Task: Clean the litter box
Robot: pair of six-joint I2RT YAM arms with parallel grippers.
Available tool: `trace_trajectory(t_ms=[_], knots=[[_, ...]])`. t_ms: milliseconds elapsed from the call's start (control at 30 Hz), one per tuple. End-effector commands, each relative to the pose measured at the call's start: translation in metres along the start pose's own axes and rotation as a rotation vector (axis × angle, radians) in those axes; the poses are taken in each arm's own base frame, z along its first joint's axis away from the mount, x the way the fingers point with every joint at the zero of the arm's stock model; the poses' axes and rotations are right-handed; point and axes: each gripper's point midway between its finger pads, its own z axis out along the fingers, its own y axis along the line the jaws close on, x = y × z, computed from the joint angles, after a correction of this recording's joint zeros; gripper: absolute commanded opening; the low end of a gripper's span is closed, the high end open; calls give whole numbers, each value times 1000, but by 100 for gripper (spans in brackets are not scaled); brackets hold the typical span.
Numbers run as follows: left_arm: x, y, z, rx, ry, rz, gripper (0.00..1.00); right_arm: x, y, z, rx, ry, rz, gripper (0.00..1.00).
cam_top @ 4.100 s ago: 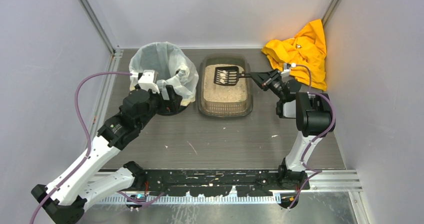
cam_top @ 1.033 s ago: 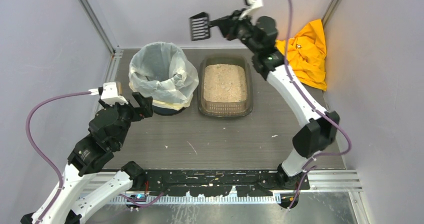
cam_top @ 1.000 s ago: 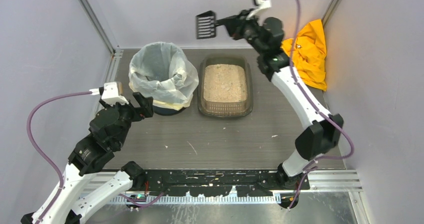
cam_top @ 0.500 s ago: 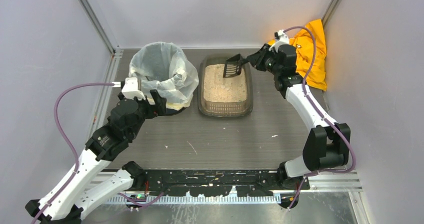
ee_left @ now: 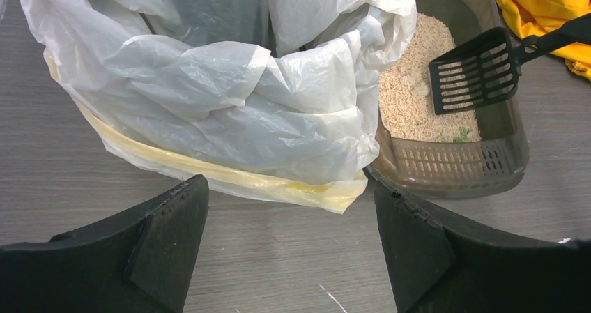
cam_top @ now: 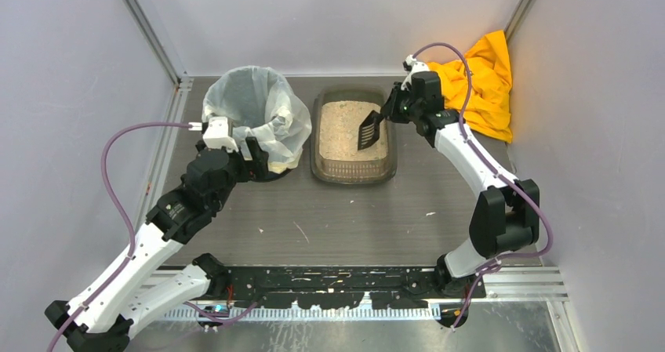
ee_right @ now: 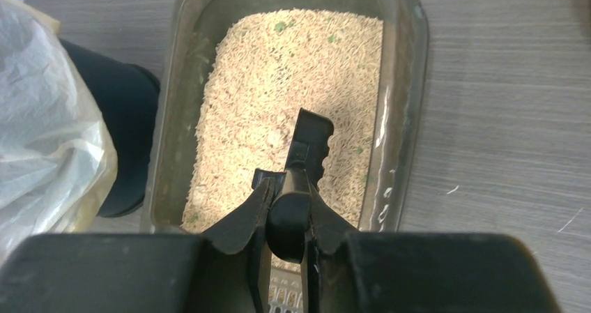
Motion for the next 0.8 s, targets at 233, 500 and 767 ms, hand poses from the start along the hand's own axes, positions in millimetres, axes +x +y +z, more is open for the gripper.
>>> trace_trajectory(t_ms=[233,500,767], knots=[[-18,0,3,-16,-71,-9,88,-19,-5,32,33,-26,-29,1],[-18,2,5,-27,-71,0,88,-19,8,51,-32,-12,-1,1],[-16,5,4,-38,-69,7,88,-33,16,48,-71,-55,34,1]])
